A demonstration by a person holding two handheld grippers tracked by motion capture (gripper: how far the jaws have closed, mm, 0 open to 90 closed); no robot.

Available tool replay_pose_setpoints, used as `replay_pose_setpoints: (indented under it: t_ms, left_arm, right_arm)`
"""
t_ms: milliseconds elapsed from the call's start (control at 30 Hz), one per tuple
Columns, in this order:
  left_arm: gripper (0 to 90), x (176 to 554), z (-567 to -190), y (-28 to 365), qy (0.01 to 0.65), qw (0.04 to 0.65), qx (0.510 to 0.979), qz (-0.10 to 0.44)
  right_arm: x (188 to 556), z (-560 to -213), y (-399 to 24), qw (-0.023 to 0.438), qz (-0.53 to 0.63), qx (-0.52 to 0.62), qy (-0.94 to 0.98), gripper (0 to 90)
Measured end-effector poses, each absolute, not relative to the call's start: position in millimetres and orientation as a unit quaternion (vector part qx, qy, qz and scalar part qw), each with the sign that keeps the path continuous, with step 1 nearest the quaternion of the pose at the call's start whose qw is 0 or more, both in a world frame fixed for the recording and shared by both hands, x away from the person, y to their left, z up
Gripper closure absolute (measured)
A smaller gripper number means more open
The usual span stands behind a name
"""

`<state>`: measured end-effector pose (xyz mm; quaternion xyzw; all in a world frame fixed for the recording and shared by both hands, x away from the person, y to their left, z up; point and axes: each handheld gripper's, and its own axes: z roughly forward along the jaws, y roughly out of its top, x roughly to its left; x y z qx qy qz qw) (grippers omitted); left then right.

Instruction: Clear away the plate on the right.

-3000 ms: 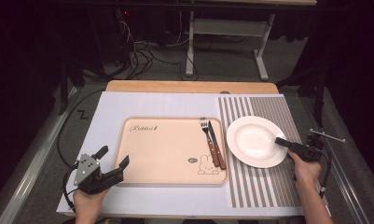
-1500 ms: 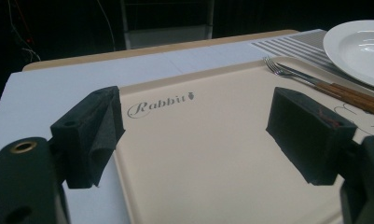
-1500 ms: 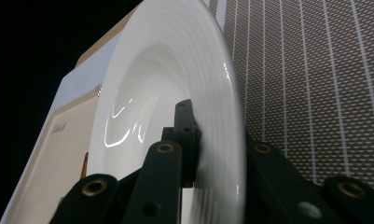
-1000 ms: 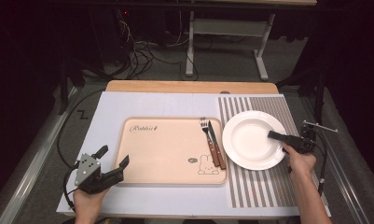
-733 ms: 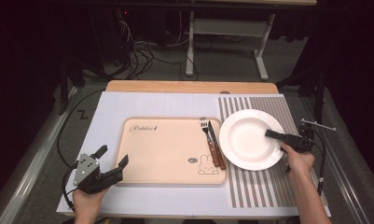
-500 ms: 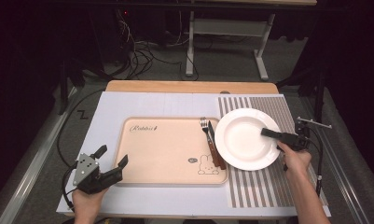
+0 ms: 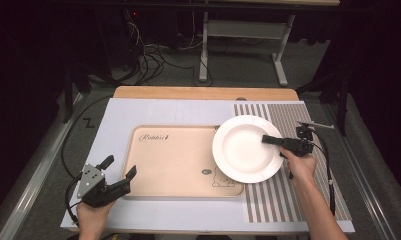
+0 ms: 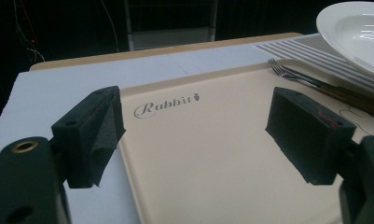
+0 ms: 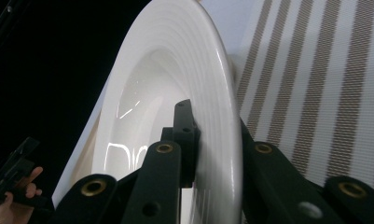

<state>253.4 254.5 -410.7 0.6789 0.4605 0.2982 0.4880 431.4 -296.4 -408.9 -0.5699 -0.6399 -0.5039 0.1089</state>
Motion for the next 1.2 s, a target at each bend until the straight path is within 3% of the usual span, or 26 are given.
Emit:
replay_pose_setpoints:
  t_ms: [1200]
  left_arm:
    - [19.9, 253, -410, 256, 0.461, 0.491, 0.676, 0.299]
  right_arm:
    - [457, -413, -195, 0.148, -0.470, -0.537, -0.685, 82.5]
